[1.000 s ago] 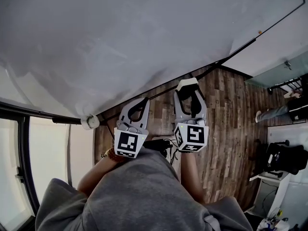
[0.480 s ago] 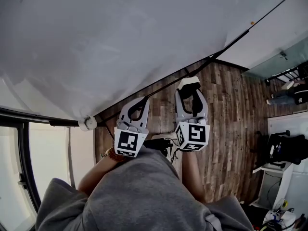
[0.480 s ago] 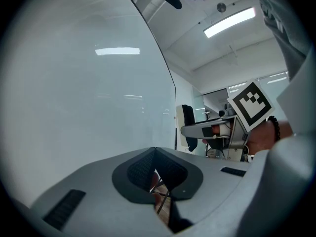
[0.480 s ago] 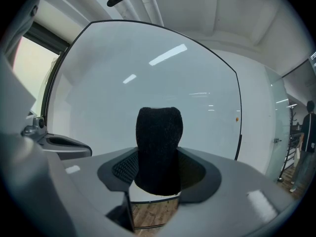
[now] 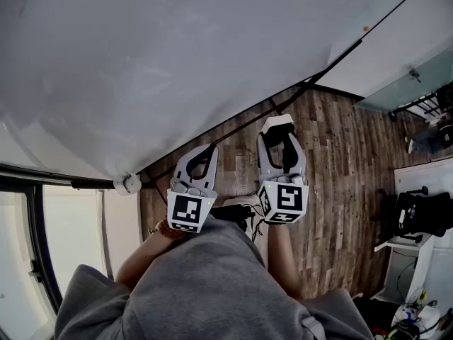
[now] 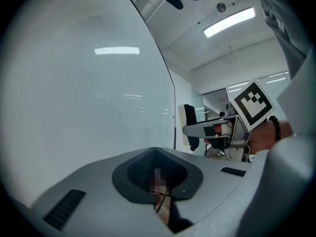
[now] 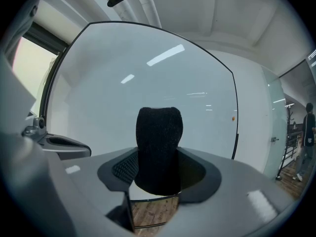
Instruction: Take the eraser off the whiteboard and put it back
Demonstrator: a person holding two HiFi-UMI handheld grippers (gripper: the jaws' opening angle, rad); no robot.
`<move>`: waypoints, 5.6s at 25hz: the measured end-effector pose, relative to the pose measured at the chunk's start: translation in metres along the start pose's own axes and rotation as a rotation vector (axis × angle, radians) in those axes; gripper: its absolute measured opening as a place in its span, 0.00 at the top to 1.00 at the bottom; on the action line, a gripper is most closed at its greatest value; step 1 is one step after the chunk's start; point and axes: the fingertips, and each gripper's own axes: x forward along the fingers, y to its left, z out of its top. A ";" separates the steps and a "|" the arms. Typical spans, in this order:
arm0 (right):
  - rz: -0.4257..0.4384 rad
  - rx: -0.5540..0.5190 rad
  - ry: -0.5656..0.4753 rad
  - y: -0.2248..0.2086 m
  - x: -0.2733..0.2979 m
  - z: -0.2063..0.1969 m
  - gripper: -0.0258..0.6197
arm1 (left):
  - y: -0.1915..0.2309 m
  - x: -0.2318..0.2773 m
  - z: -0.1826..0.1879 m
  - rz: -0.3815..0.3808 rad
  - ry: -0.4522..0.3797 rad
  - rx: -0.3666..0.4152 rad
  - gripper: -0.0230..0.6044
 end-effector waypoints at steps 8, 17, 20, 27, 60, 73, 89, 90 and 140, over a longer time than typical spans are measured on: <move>0.003 0.002 0.001 0.003 0.000 -0.001 0.59 | 0.003 -0.002 -0.001 0.007 -0.003 -0.002 0.95; 0.013 0.000 -0.007 0.007 0.004 0.003 0.59 | 0.011 -0.004 0.003 0.027 -0.010 -0.002 0.95; 0.013 -0.002 -0.011 0.008 0.004 0.005 0.59 | 0.013 -0.005 0.004 0.030 -0.015 -0.004 0.95; 0.029 -0.008 -0.016 0.013 0.010 0.009 0.59 | 0.018 -0.006 0.005 0.044 -0.020 -0.006 0.95; 0.126 -0.033 -0.032 0.038 0.044 0.024 0.59 | 0.048 0.001 0.010 0.114 -0.036 -0.030 0.95; 0.166 -0.038 -0.043 0.054 0.056 0.029 0.59 | 0.061 0.000 0.010 0.140 -0.039 -0.035 0.95; 0.216 -0.041 -0.042 0.069 0.073 0.029 0.59 | 0.076 0.000 0.008 0.174 -0.033 -0.031 0.95; 0.219 -0.041 -0.042 0.070 0.073 0.029 0.59 | 0.076 0.000 0.009 0.175 -0.032 -0.028 0.95; 0.303 -0.034 -0.044 0.088 0.105 0.031 0.59 | 0.092 0.006 0.008 0.226 -0.023 -0.026 0.95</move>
